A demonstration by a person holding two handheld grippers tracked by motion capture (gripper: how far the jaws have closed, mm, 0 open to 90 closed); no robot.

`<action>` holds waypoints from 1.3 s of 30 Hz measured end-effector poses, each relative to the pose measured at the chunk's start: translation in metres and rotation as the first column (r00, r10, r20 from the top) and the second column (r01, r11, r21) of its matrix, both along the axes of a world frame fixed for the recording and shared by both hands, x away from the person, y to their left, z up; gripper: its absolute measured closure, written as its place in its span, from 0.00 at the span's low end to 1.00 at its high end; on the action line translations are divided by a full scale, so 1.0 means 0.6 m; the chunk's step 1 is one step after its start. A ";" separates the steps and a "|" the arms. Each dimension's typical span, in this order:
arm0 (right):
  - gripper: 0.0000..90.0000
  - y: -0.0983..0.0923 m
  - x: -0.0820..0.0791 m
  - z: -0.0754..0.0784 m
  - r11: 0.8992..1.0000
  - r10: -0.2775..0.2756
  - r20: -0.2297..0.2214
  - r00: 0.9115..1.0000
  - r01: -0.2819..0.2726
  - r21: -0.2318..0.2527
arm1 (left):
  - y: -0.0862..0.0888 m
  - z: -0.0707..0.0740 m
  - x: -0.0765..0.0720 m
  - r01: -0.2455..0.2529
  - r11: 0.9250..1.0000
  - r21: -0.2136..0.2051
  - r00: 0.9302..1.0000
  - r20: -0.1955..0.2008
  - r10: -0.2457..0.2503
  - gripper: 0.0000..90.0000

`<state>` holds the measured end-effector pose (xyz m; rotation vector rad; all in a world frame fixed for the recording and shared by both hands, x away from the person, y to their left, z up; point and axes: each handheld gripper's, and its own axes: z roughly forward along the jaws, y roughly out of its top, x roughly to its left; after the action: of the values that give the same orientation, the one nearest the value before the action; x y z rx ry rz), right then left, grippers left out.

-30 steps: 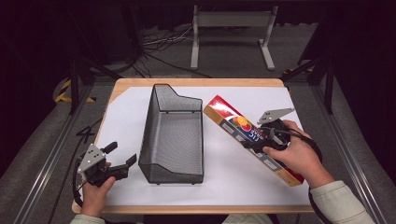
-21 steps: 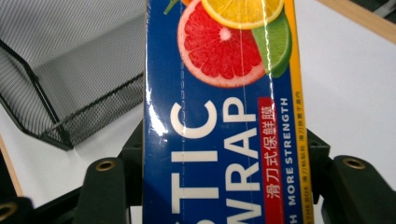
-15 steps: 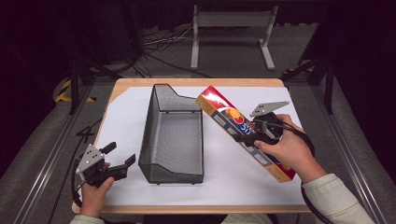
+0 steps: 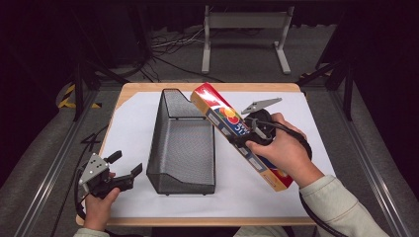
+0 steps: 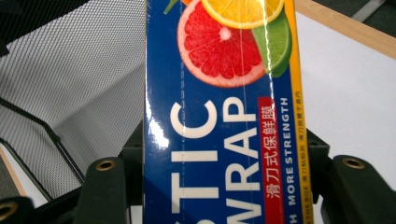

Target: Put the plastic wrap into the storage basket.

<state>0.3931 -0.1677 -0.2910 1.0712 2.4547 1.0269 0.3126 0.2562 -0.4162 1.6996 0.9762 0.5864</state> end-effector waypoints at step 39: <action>0.45 0.173 0.063 -0.021 0.980 -0.198 -0.159 0.967 0.191 -0.058 | 0.008 -0.005 -0.016 -0.035 0.999 0.014 0.999 0.009 0.035 0.14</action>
<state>0.4307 -0.0641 -0.3035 1.4012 2.4218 0.8531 0.3032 0.2611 -0.4190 1.6938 0.9994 0.6240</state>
